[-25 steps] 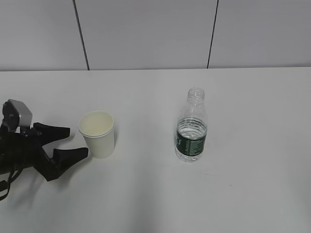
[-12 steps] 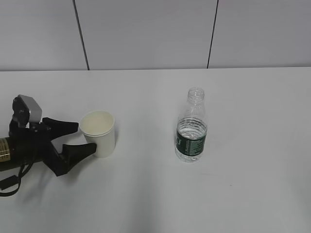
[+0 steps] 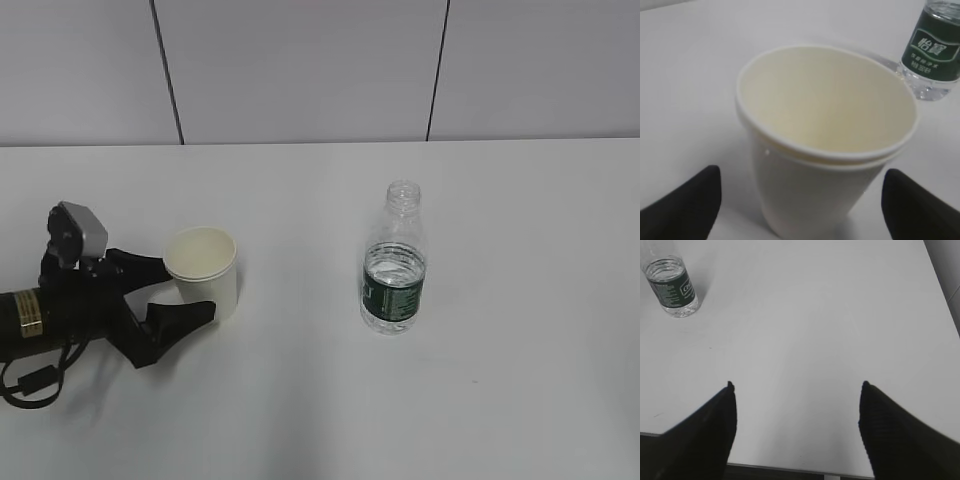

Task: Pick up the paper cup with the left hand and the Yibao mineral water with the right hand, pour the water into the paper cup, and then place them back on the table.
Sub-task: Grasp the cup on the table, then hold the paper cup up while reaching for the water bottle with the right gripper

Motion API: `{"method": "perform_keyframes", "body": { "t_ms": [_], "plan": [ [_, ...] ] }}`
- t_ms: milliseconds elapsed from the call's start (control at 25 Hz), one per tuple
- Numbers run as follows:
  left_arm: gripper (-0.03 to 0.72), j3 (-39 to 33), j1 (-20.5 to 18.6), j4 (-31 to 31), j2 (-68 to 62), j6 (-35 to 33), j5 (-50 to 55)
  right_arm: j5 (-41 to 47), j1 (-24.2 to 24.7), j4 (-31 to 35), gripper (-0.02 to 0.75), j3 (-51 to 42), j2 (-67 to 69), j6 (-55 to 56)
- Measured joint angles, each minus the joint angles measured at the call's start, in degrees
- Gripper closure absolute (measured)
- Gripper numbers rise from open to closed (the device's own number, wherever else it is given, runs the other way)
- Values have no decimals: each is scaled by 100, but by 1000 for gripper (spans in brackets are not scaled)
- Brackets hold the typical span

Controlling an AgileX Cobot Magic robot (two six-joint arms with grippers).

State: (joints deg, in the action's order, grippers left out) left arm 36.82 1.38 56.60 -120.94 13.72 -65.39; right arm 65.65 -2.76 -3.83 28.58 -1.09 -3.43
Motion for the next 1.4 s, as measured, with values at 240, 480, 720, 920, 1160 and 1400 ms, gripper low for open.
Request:
{"method": "perform_keyframes", "body": {
  "t_ms": [240,480,720,920,1160,1400],
  "plan": [
    [94,199,152,-55,0,0,0,0,0,0,146,0,0,0],
    [94,252,314,-179,-90,0,-10,0,0,0,146,0,0,0],
    [95,254,430,-335,-198,0,3,0,0,0,146,0,0,0],
    [95,288,433,-533,-209,0,-3,0,0,-5,146,0,0,0],
    [99,290,433,-537,-209,0,-3,0,0,-5,146,0,0,0],
    [103,290,433,-537,-209,0,-3,0,0,-5,146,0,0,0]
  ]
}}
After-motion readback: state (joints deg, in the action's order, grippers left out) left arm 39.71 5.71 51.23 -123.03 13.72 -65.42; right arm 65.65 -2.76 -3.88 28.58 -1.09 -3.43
